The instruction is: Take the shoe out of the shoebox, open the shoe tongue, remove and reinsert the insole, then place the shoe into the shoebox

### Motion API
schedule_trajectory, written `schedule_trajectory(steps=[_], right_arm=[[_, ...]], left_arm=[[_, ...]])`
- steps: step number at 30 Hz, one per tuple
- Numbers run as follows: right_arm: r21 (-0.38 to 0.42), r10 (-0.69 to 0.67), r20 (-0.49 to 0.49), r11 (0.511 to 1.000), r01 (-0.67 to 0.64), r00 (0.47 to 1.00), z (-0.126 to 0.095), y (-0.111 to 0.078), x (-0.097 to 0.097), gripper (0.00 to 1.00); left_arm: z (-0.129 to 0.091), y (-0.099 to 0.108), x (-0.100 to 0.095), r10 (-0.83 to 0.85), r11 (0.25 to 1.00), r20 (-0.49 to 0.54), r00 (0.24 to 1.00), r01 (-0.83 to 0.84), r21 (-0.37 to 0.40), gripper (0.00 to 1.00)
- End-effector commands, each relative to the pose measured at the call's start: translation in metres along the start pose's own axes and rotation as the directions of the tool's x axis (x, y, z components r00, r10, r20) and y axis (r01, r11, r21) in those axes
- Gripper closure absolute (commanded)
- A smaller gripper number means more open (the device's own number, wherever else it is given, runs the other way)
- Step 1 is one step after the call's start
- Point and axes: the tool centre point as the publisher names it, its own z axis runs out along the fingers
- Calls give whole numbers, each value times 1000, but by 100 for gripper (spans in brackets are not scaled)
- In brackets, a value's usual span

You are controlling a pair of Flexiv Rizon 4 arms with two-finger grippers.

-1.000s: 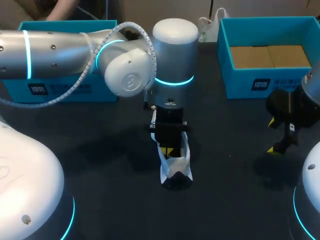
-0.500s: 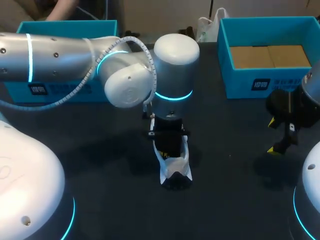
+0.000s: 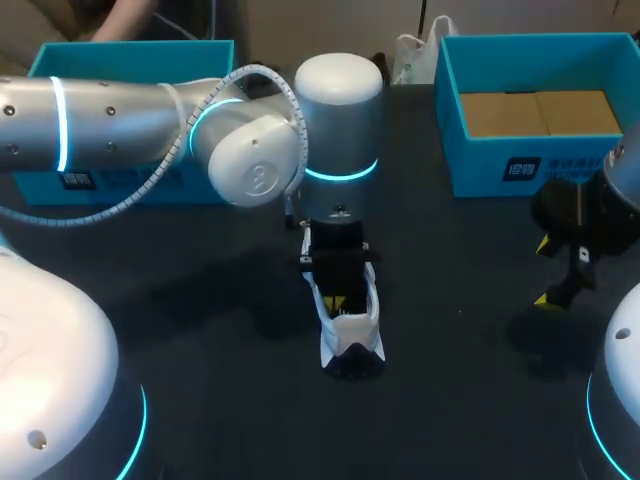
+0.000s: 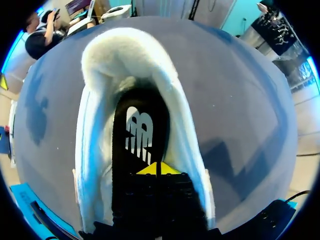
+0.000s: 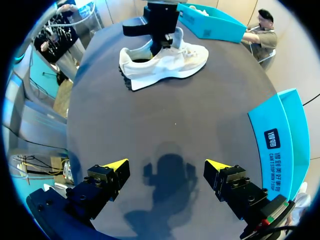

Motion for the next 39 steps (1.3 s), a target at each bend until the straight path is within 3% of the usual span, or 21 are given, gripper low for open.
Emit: schedule_trajectory(steps=[1, 6, 14, 18, 23, 34, 39], right_arm=[[2, 0, 2, 1000, 0, 1000, 0, 0, 1, 0], [2, 0, 2, 1000, 0, 1000, 0, 0, 1, 0], [2, 0, 2, 1000, 0, 1000, 0, 0, 1, 0], [2, 0, 2, 1000, 0, 1000, 0, 0, 1, 0], [2, 0, 2, 1000, 0, 1000, 0, 0, 1, 0], [2, 0, 2, 1000, 0, 1000, 0, 0, 1, 0], [2, 0, 2, 1000, 0, 1000, 0, 0, 1, 0]], left_arm=[[-20, -11, 5, 25, 1000, 4, 1000, -25, 16, 100], [-28, -28, -2, 62, 996, 55, 997, -65, 66, 100], [-4, -47, -18, 72, 991, 72, 995, -79, 104, 100], [6, -50, -23, 77, 994, 79, 994, -83, 73, 100], [8, -37, -24, 45, 998, 76, 996, -48, 40, 100], [-17, -32, -11, 24, 1000, 83, 996, -23, -14, 100], [-29, -34, -14, 11, 996, 95, 995, -2, -93, 100]])
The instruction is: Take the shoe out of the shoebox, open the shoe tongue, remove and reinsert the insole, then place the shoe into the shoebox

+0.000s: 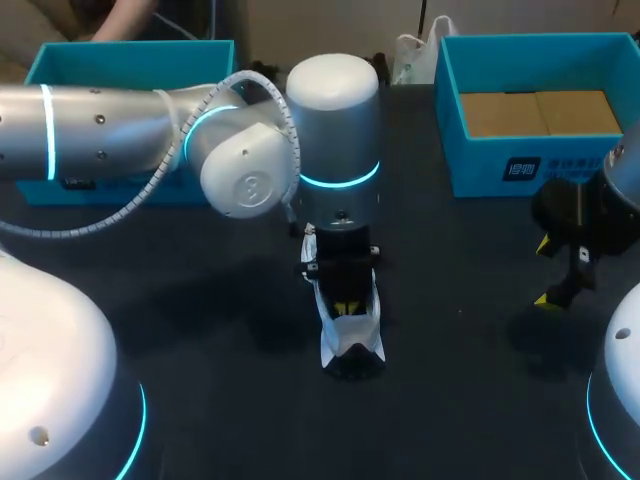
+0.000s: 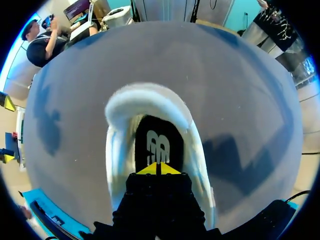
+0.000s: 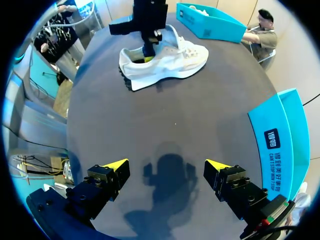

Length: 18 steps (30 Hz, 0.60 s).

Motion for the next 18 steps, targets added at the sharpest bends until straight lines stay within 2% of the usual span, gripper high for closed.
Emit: schedule_trajectory(steps=[1, 5, 14, 15, 16, 18], right_arm=[[2, 0, 2, 1000, 0, 1000, 0, 0, 1, 0], [2, 0, 2, 1000, 0, 1000, 0, 0, 1, 0], [2, 0, 2, 1000, 0, 1000, 0, 0, 1, 0], [2, 0, 2, 1000, 0, 1000, 0, 0, 1, 0], [2, 0, 2, 1000, 0, 1000, 0, 0, 1, 0], [2, 0, 2, 1000, 0, 1000, 0, 0, 1, 0]], left_arm=[[-13, -7, 3, -18, 997, 9, 1000, 18, -72, 100], [-16, -3, 0, -59, 990, 16, 998, 61, -128, 100], [-17, 7, -5, -100, 984, -2, 995, 99, -147, 100], [-17, 8, -6, -99, 983, -13, 995, 96, -154, 97], [-16, 8, -6, -100, 983, -15, 995, 97, -156, 80], [-16, 9, -6, -103, 983, -19, 995, 99, -157, 55]])
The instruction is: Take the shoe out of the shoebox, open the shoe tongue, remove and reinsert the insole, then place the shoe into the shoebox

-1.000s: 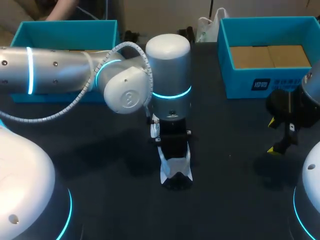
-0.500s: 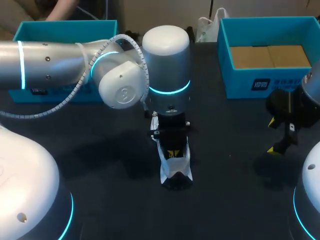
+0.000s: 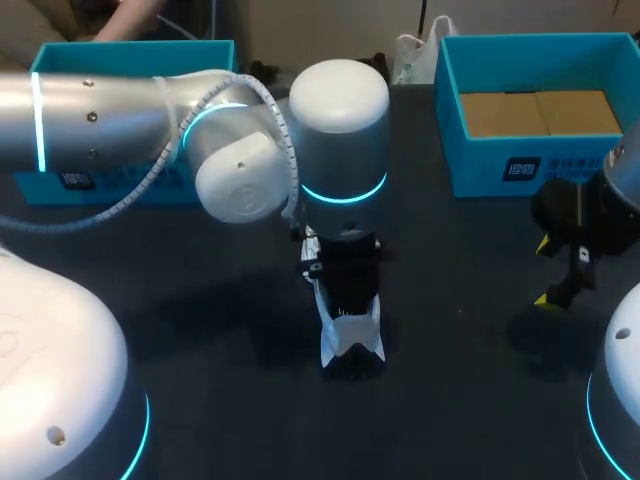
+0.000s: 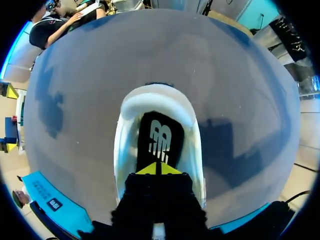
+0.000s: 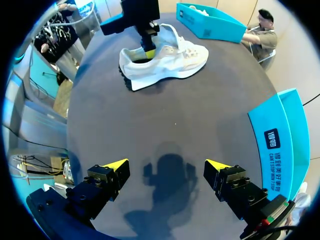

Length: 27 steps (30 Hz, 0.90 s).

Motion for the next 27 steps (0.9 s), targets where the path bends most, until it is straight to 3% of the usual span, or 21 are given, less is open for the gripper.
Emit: schedule_trajectory(steps=[1, 2, 3, 4, 20, 27], right_arm=[[2, 0, 2, 1000, 0, 1000, 0, 0, 1, 0], [2, 0, 2, 1000, 0, 1000, 0, 0, 1, 0], [2, 0, 2, 1000, 0, 1000, 0, 0, 1, 0], [2, 0, 2, 1000, 0, 1000, 0, 0, 1, 0], [2, 0, 2, 1000, 0, 1000, 0, 0, 1, 0], [2, 0, 2, 1000, 0, 1000, 0, 0, 1, 0]], left_arm=[[2, 1, -7, -5, 1000, -19, 1000, 5, -5, 39], [2, 2, -6, -8, 1000, -21, 1000, 8, -5, 14], [2, 2, -4, -10, 1000, -23, 1000, 9, -4, 4], [3, 3, -3, -13, 1000, -25, 1000, 13, -5, 0], [-4, -4, 7, -5, 999, -23, 1000, 4, -42, 0], [-12, 8, 5, -9, 1000, -14, 1000, 9, -16, 0]])
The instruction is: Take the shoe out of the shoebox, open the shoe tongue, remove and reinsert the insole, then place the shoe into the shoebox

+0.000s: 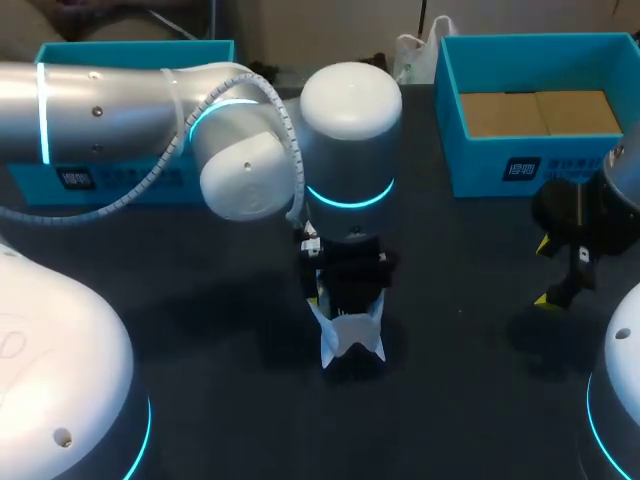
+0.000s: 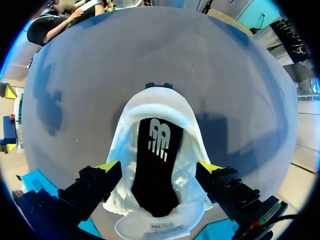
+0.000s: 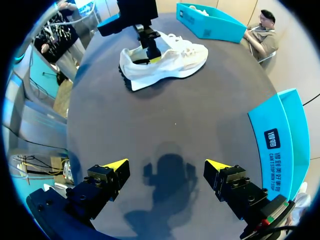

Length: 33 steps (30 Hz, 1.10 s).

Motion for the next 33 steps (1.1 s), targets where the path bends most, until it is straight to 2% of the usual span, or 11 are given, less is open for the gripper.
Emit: schedule_trajectory(steps=[1, 11, 21, 33], right_arm=[[2, 0, 2, 1000, 0, 1000, 0, 0, 1, 0], [2, 0, 2, 1000, 0, 1000, 0, 0, 1, 0], [2, 0, 2, 1000, 0, 1000, 0, 0, 1, 0], [2, 0, 2, 1000, 0, 1000, 0, 0, 1, 0]], left_arm=[[-6, 9, 2, -3, 1000, 10, 1000, 2, 22, 0], [-16, 17, 2, 10, 998, 10, 1000, -11, 65, 0], [-14, 22, 2, 6, 997, -3, 1000, -6, 76, 0], [-24, 60, -2, -57, 997, 25, 998, 56, 51, 0]])
